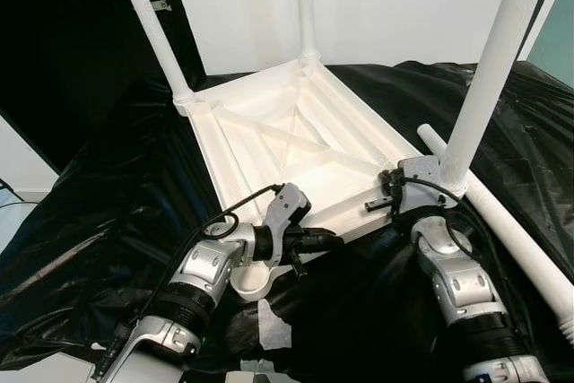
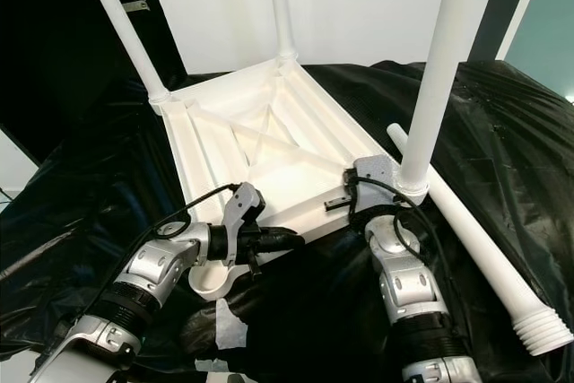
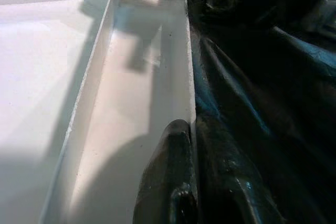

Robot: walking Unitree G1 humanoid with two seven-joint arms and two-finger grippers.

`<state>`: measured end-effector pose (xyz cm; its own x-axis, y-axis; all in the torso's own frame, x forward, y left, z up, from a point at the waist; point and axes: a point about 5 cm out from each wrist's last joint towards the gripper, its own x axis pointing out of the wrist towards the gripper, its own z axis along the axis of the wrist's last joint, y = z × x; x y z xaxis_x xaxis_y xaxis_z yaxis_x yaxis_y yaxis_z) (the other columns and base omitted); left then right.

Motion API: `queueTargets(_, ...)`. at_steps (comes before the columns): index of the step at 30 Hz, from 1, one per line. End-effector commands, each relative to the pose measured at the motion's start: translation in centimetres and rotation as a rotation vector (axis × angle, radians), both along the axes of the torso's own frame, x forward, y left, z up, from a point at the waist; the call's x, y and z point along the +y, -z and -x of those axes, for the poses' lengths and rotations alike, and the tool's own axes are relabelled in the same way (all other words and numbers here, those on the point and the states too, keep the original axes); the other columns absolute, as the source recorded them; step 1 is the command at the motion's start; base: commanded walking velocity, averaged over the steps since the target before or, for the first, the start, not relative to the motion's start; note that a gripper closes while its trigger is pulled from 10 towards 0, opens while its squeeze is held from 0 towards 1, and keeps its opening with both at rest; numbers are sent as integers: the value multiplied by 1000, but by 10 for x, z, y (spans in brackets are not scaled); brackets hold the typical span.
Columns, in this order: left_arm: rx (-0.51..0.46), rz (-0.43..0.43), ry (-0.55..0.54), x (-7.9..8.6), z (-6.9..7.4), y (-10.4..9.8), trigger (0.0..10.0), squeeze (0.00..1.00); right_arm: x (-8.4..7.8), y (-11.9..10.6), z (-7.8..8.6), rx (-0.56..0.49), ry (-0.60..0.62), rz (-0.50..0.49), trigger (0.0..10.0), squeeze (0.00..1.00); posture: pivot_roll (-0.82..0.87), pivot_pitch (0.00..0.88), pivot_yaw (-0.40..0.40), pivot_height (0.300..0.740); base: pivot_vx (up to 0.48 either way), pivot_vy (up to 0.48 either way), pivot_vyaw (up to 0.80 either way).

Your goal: Building children table

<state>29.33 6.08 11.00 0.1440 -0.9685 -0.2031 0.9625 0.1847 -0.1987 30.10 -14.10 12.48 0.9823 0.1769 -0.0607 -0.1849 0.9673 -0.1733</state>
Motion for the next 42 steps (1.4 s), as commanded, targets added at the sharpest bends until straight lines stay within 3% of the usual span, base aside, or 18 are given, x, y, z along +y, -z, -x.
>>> queueTargets(1, -122, 267, 134, -4, -2, -53, 10000, 0, 6, 15, 9, 70, -21, -4, 10000, 0, -114, 0, 55, 740, 0, 0, 0)
queueTargets(3, -115, 284, 158, 0, 0, -56, 10000, 0, 7, 16, 11, 73, -21, -7, 10000, 0, -114, 0, 55, 740, 0, 0, 0)
queueTargets(4, -101, 292, 192, 3, 4, -56, 10000, 243, 6, 18, 12, 81, -17, -7, 10000, 0, -113, 0, 56, 740, 0, 0, 0)
queueTargets(5, -101, 292, 192, 3, 4, -56, 10000, 243, 6, 18, 12, 81, -17, -7, 10000, 0, -113, 0, 56, 740, 0, 0, 0)
queueTargets(6, -83, 285, 220, 4, 8, -52, 10000, 1000, 5, 20, 12, 88, -10, -6, 10000, 0, -112, 0, 56, 740, 0, 0, 0)
queueTargets(12, -104, 220, 227, -6, 15, -37, 10000, 1000, 3, 18, 11, 93, 3, -6, 10000, 0, -107, 0, 49, 740, 0, 0, 0)
queueTargets(13, -105, 216, 225, -8, 16, -36, 10000, 251, 3, 18, 10, 92, 3, -6, 10000, 0, -106, 0, 48, 740, 0, 0, 0)
queueTargets(14, -105, 216, 225, -8, 16, -36, 10000, 251, 3, 18, 10, 92, 3, -6, 10000, 0, -106, 0, 48, 740, 0, 0, 0)
queueTargets(15, -101, 217, 227, -9, 16, -36, 10000, 0, 3, 17, 10, 91, 3, -6, 10000, 0, -106, 0, 48, 740, 0, 0, 0)
queueTargets(18, -102, 211, 204, -10, 15, -36, 10000, 0, 4, 16, 10, 90, 0, -6, 10000, 0, -106, 0, 47, 740, 0, 0, 0)
queueTargets(23, -117, 122, 140, -2, 5, -31, 10000, 0, 6, 16, 11, 91, -5, -6, 10000, 0, -107, 0, 46, 740, 0, 0, 0)
queueTargets(25, -159, 15, 57, 10, -7, -23, 10000, 0, 7, 17, 13, 94, -8, -9, 10000, 0, -110, 0, 49, 740, 0, 0, 0)
queueTargets(30, -210, -71, -22, 19, -17, -18, 10000, 0, 9, 17, 15, 97, -8, -12, 10000, 0, -111, 0, 51, 740, 0, 0, 0)
queueTargets(33, -250, -162, -127, 34, -30, -15, 10000, 0, 6, 17, 23, 92, 16, -26, 10000, 0, -108, 0, 55, 740, 0, 0, 0)
queueTargets(42, -267, -262, -181, 48, -36, -9, 10000, 0, 3, 20, 34, 103, 43, -38, 10000, 0, -112, 0, 61, 740, 0, 0, 0)
